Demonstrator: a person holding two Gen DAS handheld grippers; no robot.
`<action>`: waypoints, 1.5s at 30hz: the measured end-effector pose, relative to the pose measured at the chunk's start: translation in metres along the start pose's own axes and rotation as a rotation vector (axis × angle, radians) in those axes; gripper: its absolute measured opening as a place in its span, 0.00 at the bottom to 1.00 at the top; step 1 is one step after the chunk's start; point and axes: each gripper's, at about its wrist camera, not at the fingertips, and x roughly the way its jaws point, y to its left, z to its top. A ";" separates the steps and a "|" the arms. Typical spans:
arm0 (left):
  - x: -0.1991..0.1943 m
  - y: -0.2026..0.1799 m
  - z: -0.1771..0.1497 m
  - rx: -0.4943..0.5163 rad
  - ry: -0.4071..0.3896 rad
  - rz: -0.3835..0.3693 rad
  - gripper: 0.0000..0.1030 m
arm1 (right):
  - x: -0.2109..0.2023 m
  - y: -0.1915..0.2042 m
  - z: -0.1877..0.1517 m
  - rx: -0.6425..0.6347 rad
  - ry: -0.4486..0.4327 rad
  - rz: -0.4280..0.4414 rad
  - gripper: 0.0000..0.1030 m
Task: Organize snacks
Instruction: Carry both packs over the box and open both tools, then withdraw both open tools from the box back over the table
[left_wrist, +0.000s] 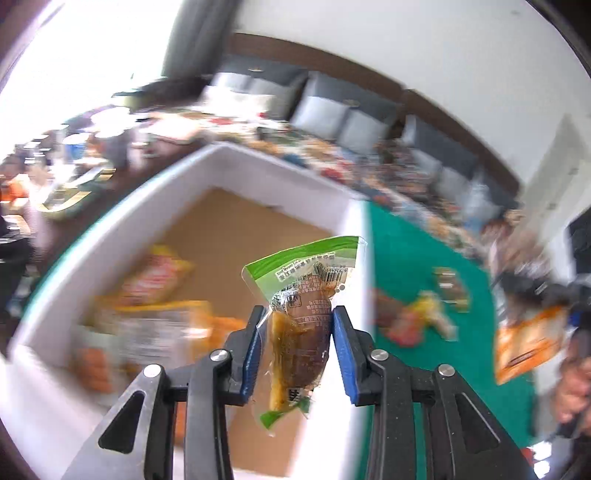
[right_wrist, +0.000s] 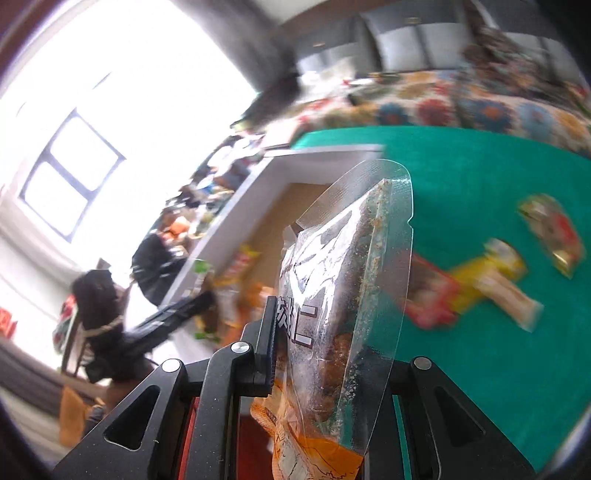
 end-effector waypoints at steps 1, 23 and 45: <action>0.001 0.014 -0.001 -0.009 0.011 0.055 0.43 | 0.012 0.015 0.005 -0.021 0.008 0.016 0.18; -0.011 -0.158 -0.078 0.201 0.006 -0.187 1.00 | -0.036 -0.186 -0.132 -0.075 -0.018 -0.788 0.87; 0.187 -0.225 -0.154 0.427 0.196 0.041 1.00 | -0.131 -0.297 -0.227 0.235 -0.177 -0.911 0.87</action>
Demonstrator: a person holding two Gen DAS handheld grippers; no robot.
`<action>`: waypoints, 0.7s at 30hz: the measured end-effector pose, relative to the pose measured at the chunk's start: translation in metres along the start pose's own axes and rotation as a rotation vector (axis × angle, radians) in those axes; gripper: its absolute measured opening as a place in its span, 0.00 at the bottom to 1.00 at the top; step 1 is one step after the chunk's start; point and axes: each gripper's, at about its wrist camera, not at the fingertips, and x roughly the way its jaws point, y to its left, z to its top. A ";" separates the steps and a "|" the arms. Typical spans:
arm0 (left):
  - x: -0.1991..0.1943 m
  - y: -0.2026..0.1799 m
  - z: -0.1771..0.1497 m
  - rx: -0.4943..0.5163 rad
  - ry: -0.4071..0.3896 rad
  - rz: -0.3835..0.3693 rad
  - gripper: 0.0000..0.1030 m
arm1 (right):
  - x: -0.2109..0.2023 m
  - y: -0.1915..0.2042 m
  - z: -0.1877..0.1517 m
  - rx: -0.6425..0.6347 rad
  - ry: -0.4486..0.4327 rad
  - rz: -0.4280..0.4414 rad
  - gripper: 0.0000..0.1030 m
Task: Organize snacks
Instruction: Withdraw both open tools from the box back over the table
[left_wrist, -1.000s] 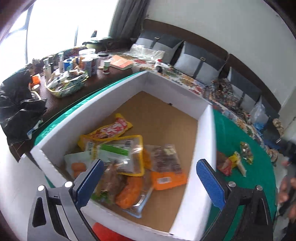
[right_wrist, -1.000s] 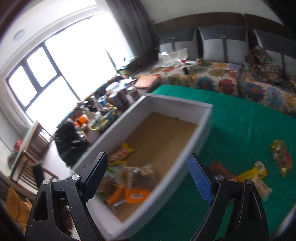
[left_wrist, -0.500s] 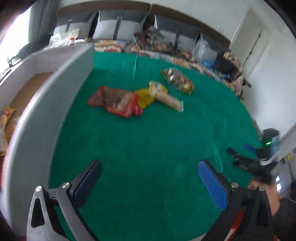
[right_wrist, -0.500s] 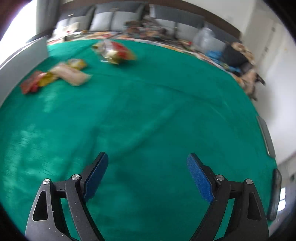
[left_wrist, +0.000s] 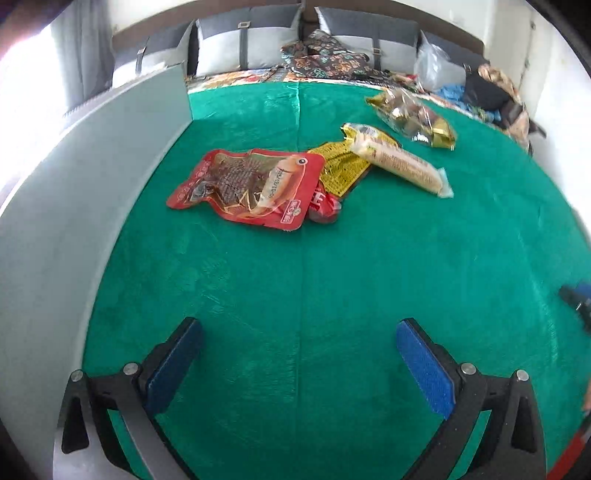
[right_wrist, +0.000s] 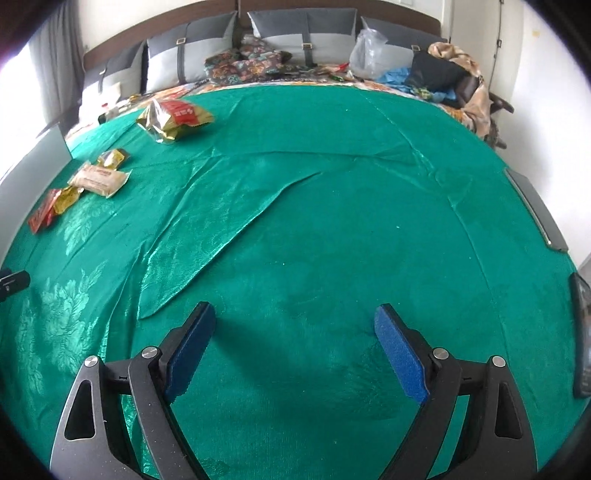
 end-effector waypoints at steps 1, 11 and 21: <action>0.000 -0.001 0.000 0.003 -0.005 -0.002 1.00 | 0.000 0.000 0.000 -0.001 -0.001 -0.002 0.87; 0.001 0.001 0.001 -0.004 -0.011 0.003 1.00 | -0.002 0.000 -0.004 0.008 0.002 0.002 0.88; 0.001 0.001 0.001 -0.004 -0.010 0.002 1.00 | -0.002 -0.001 -0.004 0.012 0.004 0.008 0.89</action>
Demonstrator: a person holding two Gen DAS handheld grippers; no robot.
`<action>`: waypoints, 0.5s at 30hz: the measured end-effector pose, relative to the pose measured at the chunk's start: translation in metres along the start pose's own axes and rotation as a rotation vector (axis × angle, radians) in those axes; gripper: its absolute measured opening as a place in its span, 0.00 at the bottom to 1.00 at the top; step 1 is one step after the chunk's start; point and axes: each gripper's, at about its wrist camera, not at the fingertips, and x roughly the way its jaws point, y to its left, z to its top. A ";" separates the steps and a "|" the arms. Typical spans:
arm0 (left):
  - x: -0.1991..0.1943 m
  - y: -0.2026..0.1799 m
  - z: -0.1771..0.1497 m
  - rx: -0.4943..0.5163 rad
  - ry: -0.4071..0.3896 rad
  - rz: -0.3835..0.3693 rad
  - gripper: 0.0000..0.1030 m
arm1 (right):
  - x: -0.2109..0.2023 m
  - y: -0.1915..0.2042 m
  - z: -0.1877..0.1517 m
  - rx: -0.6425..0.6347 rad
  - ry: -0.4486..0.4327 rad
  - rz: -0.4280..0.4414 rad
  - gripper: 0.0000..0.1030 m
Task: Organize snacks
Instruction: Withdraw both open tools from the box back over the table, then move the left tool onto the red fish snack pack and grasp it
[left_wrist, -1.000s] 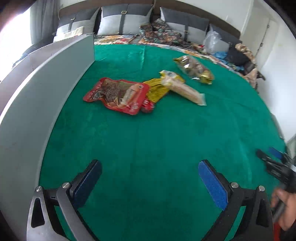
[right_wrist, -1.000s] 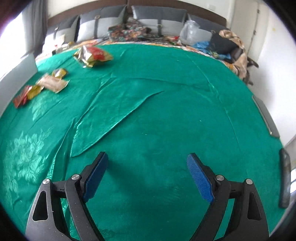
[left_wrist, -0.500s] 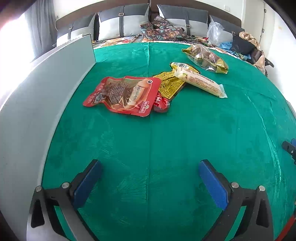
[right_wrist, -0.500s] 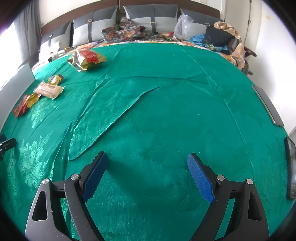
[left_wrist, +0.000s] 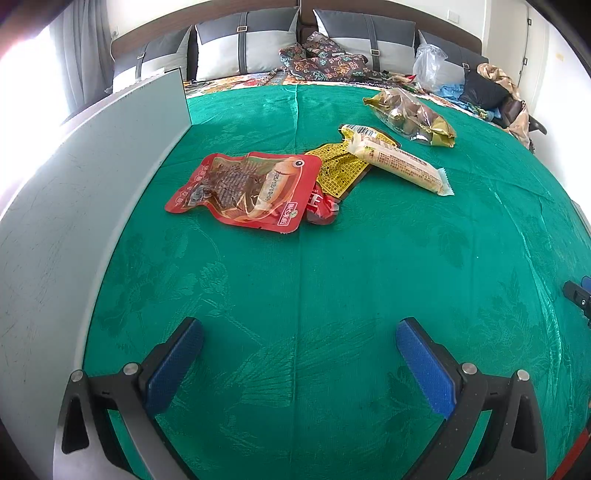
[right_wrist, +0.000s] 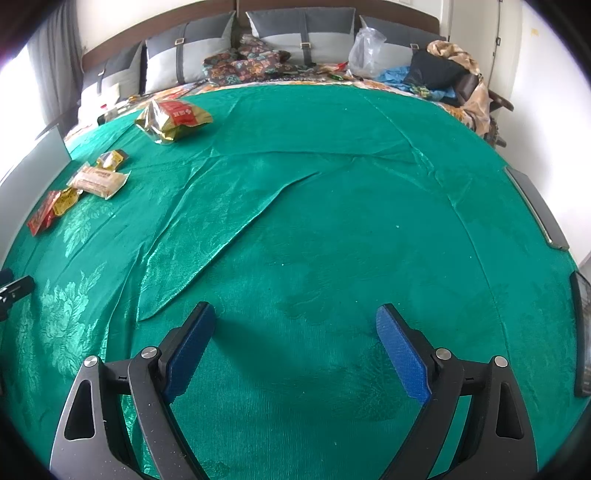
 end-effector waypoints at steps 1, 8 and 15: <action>0.000 0.000 0.000 0.000 0.000 0.000 1.00 | 0.000 0.000 0.000 0.000 0.000 0.000 0.89; 0.000 0.000 0.001 0.002 0.000 -0.002 1.00 | 0.000 0.000 0.000 0.001 0.000 0.000 0.89; 0.002 0.000 0.004 0.023 0.027 -0.022 1.00 | 0.000 0.000 0.000 0.001 0.001 0.001 0.89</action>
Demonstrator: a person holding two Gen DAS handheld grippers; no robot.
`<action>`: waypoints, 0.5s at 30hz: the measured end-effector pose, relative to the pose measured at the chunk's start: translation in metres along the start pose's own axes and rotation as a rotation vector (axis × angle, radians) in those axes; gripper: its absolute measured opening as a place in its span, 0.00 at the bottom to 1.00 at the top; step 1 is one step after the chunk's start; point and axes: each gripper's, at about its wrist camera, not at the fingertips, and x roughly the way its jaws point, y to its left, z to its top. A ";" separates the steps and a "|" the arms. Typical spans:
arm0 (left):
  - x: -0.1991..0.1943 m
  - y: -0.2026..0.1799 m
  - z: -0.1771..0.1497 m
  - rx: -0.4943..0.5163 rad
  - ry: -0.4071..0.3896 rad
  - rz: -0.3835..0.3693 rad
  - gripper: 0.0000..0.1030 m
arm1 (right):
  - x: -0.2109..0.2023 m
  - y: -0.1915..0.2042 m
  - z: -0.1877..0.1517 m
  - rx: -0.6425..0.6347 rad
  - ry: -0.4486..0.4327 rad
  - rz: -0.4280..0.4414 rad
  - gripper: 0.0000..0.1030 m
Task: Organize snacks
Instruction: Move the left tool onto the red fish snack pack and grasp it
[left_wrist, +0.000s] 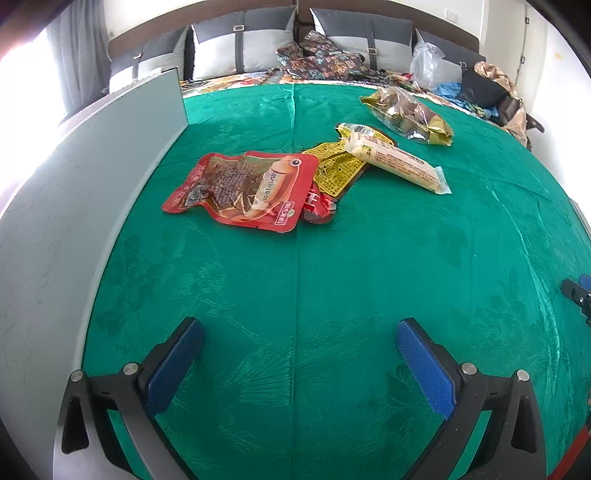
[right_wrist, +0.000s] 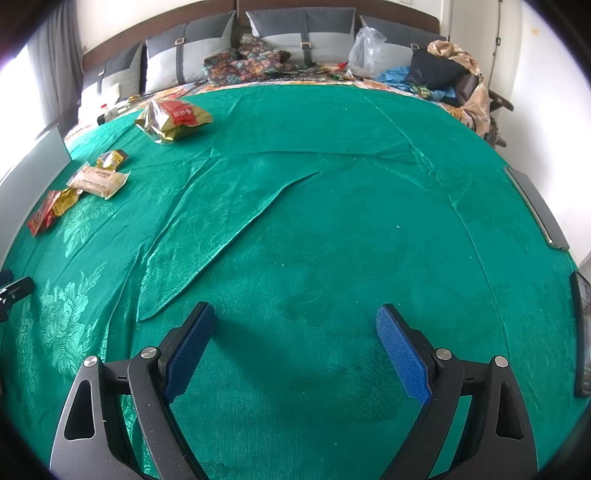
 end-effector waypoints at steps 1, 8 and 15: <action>0.000 0.001 0.002 0.017 0.031 -0.013 1.00 | 0.000 0.000 0.000 0.000 0.000 0.000 0.89; -0.009 0.066 0.076 -0.407 0.074 -0.150 1.00 | 0.000 0.000 0.000 0.000 0.000 0.000 0.89; 0.064 0.108 0.124 -0.695 0.243 -0.193 0.99 | 0.000 0.000 0.000 0.001 0.000 0.000 0.89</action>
